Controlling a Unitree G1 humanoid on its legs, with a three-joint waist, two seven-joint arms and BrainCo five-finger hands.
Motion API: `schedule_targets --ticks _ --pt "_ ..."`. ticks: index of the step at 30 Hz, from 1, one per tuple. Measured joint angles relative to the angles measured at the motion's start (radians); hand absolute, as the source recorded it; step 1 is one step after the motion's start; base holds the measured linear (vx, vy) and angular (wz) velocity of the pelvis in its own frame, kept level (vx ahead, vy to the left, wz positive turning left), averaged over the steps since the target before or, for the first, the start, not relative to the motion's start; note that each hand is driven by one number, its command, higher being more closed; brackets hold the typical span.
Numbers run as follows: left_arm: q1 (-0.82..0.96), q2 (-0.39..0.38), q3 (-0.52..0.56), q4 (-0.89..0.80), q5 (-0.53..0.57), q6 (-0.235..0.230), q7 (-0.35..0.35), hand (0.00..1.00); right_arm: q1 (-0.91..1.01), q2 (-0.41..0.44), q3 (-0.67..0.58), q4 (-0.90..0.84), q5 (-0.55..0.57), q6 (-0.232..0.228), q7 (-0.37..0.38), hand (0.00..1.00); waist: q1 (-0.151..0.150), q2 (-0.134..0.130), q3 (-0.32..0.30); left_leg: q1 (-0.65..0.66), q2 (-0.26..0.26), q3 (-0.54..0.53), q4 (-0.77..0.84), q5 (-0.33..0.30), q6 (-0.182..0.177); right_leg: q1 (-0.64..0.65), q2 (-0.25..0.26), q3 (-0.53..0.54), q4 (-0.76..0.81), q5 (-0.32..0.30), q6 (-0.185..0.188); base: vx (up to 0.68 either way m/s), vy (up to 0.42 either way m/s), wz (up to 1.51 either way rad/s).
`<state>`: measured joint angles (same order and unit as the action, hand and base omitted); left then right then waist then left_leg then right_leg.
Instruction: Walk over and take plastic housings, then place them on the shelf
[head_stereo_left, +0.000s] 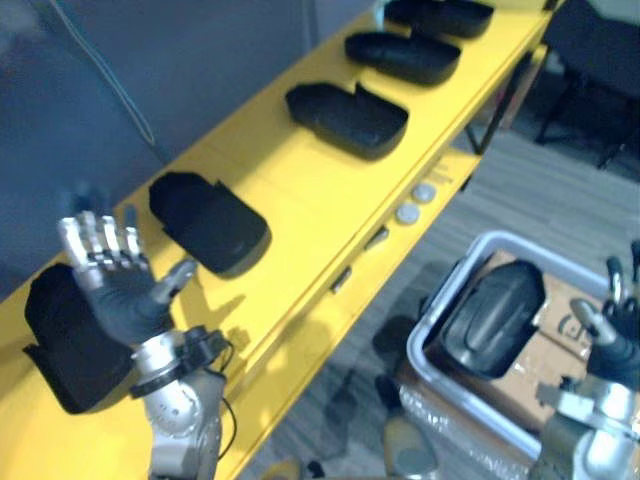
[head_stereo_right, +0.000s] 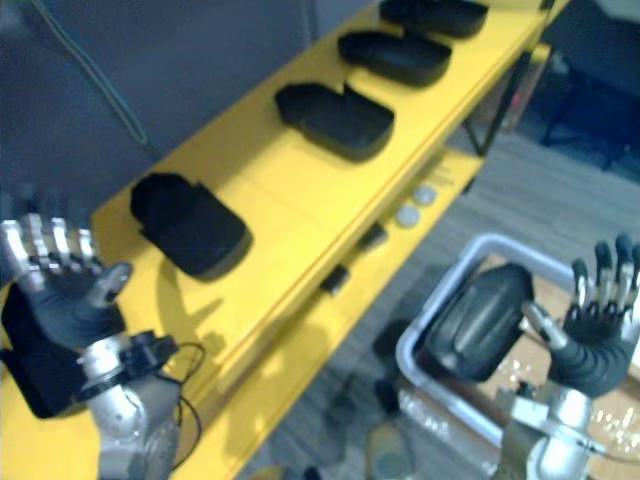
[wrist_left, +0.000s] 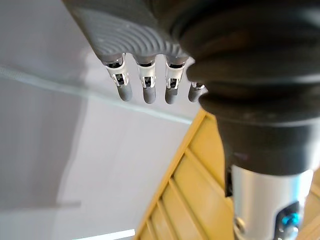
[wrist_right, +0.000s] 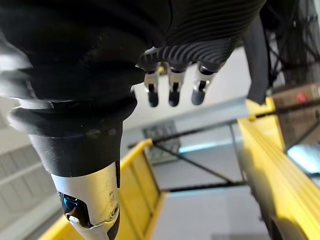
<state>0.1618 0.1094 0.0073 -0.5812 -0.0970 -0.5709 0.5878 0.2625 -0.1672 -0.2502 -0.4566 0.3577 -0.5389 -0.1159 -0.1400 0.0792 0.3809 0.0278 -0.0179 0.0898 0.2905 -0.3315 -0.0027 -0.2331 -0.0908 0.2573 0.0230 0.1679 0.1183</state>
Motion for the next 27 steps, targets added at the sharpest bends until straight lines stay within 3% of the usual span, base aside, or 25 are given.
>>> schedule_targets --ticks 3,9,11,13,15,16,19,20,22,23,24,25,26,27 --pt "-0.003 0.000 0.040 -0.009 0.050 -0.002 0.056 0.00 -0.045 -0.024 0.025 0.000 -0.010 0.003 -0.010 0.00 0.007 -0.001 0.023 -0.028 -0.005 -0.003 0.015 -0.001 0.002 -0.014 -0.010 -0.012 -0.012 0.014 -0.005 -0.05 0.011 0.02" --pt "-0.006 -0.002 0.070 -0.009 0.114 -0.004 0.098 0.00 -0.111 -0.037 0.060 0.017 -0.019 0.003 -0.006 0.00 0.017 0.005 0.039 -0.032 0.002 -0.030 0.020 -0.001 0.001 -0.014 -0.006 -0.036 -0.009 0.023 0.008 0.04 -0.031 0.08" --pt "-0.013 -0.002 0.080 -0.009 0.117 -0.038 0.106 0.00 -0.152 -0.038 0.067 0.039 -0.040 0.003 -0.018 0.00 0.019 -0.001 0.062 -0.030 0.005 -0.042 0.040 -0.003 0.002 -0.019 0.001 -0.041 0.033 -0.005 0.000 0.01 -0.038 0.09" --pt "-0.042 -0.002 0.085 -0.011 0.117 -0.081 0.106 0.00 -0.177 -0.037 0.068 0.044 -0.059 0.003 -0.046 0.00 0.020 -0.003 0.084 -0.052 0.005 -0.055 0.086 -0.030 0.001 -0.075 0.008 -0.047 0.159 -0.071 0.006 -0.03 -0.037 0.16" --pt "-0.054 -0.002 0.048 -0.032 0.118 -0.115 0.083 0.00 -0.157 -0.029 0.082 0.037 -0.059 0.019 -0.108 0.00 0.022 -0.010 0.099 -0.064 0.010 -0.055 0.170 -0.072 0.001 -0.106 0.025 -0.044 0.276 -0.114 0.020 -0.02 0.005 -0.05" --pt "-0.048 -0.003 0.014 -0.058 0.116 -0.128 0.053 0.00 -0.118 -0.001 0.085 0.025 -0.059 0.039 -0.139 0.00 0.023 -0.011 0.100 -0.063 0.022 -0.047 0.219 -0.096 0.005 -0.103 0.044 -0.039 0.300 -0.115 0.021 -0.01 0.050 -0.35" --pt "-0.026 -0.003 -0.041 -0.092 0.116 -0.149 -0.021 0.00 0.040 0.068 0.085 -0.022 -0.051 0.041 -0.156 0.00 0.020 -0.013 0.100 -0.026 0.050 0.020 0.262 -0.162 0.013 -0.089 0.093 -0.003 0.306 -0.095 0.026 -0.05 0.108 -0.94" --pt "-0.022 -0.002 -0.059 -0.093 0.120 -0.146 -0.016 0.00 0.110 0.094 0.086 -0.042 -0.048 0.040 -0.122 0.00 0.022 -0.017 0.100 -0.003 0.064 0.083 0.266 -0.179 0.026 -0.083 0.110 -0.013 0.283 -0.058 0.008 -0.18 0.119 -1.58" --pt "-0.023 -0.001 -0.072 -0.091 0.158 -0.133 0.013 0.00 0.158 0.103 0.083 -0.061 -0.047 0.026 -0.071 0.00 -0.005 -0.026 0.091 0.011 0.081 0.164 0.248 -0.173 0.043 -0.075 0.088 -0.086 0.226 -0.079 -0.057 -0.20 0.111 -1.37" --pt "-0.044 0.000 -0.069 -0.090 0.195 -0.114 0.036 0.00 0.160 0.095 0.076 -0.061 -0.039 0.013 -0.043 0.00 -0.010 -0.034 0.089 0.023 0.094 0.220 0.231 -0.162 0.048 -0.126 0.071 -0.177 0.376 -0.126 -0.118 -0.12 0.060 -1.16" --pt "-0.053 0.001 -0.066 -0.088 0.214 -0.091 0.058 0.00 0.151 0.087 0.077 -0.061 -0.027 0.010 -0.008 0.00 -0.007 -0.045 0.080 0.050 0.098 0.273 0.203 -0.149 0.052 -0.132 0.065 -0.256 0.521 -0.184 -0.142 -0.09 0.036 -1.20" --pt "-0.053 0.000 -0.061 -0.087 0.224 -0.080 0.068 0.00 0.147 0.084 0.076 -0.060 -0.026 0.004 0.006 0.00 -0.006 -0.051 0.068 0.060 0.097 0.293 0.191 -0.146 0.053 -0.123 0.054 -0.291 0.582 -0.221 -0.153 -0.02 0.040 -1.18" --pt "-0.052 -0.001 -0.053 -0.086 0.229 -0.059 0.077 0.00 0.141 0.077 0.074 -0.059 -0.027 -0.014 0.023 0.00 0.002 -0.058 0.036 0.059 0.090 0.326 0.181 -0.143 0.056 -0.110 0.029 -0.370 0.648 -0.315 -0.182 0.04 0.050 -1.34" --pt "-0.058 -0.005 -0.026 -0.084 0.235 -0.041 0.087 0.00 0.119 0.062 0.078 -0.059 -0.029 -0.018 0.035 0.00 0.019 -0.076 0.019 0.055 0.058 0.336 0.188 -0.132 0.072 -0.107 0.015 -0.438 0.603 -0.312 -0.191 0.03 0.068 -1.42"
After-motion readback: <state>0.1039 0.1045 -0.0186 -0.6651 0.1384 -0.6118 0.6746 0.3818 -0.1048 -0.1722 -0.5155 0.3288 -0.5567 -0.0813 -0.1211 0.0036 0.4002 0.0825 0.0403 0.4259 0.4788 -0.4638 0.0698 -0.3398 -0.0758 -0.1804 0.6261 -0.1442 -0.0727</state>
